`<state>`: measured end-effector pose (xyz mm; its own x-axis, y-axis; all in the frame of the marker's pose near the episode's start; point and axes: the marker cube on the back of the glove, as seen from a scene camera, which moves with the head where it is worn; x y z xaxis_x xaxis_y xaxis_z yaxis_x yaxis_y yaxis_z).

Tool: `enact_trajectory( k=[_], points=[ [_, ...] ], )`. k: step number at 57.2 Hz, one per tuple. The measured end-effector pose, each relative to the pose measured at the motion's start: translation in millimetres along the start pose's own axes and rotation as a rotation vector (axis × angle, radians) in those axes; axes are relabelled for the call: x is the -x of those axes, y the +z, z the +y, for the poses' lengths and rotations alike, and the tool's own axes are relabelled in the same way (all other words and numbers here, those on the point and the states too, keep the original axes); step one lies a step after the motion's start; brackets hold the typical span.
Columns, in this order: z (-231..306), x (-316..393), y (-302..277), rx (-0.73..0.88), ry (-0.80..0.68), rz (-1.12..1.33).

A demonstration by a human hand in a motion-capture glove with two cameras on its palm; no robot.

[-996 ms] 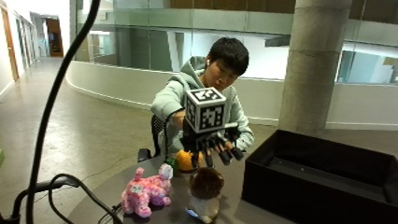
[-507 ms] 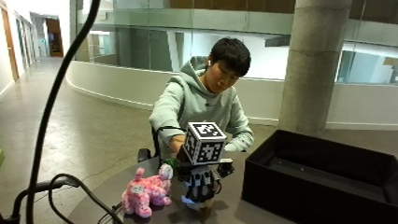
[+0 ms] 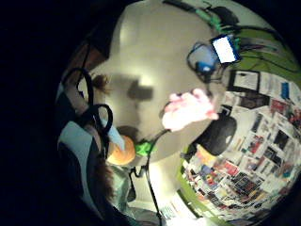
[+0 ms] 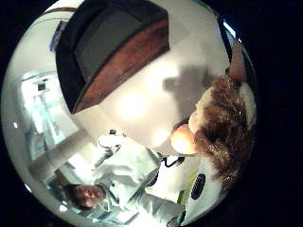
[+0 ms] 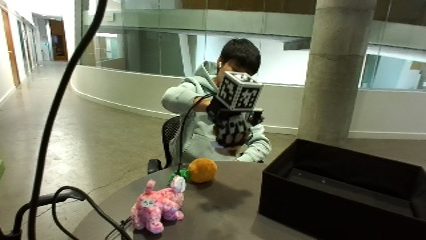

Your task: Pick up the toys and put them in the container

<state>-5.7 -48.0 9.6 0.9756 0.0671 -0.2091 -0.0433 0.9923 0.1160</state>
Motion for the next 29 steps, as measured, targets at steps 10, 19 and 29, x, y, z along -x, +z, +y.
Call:
enact_trajectory(
  k=[10, 19, 29],
  points=[
    [-4, 34, -79, -0.228, -0.083, 0.017],
    [-11, 89, -121, -0.378, -0.148, -0.038],
    [-33, 153, -143, -0.61, -0.195, -0.075]
  ],
)
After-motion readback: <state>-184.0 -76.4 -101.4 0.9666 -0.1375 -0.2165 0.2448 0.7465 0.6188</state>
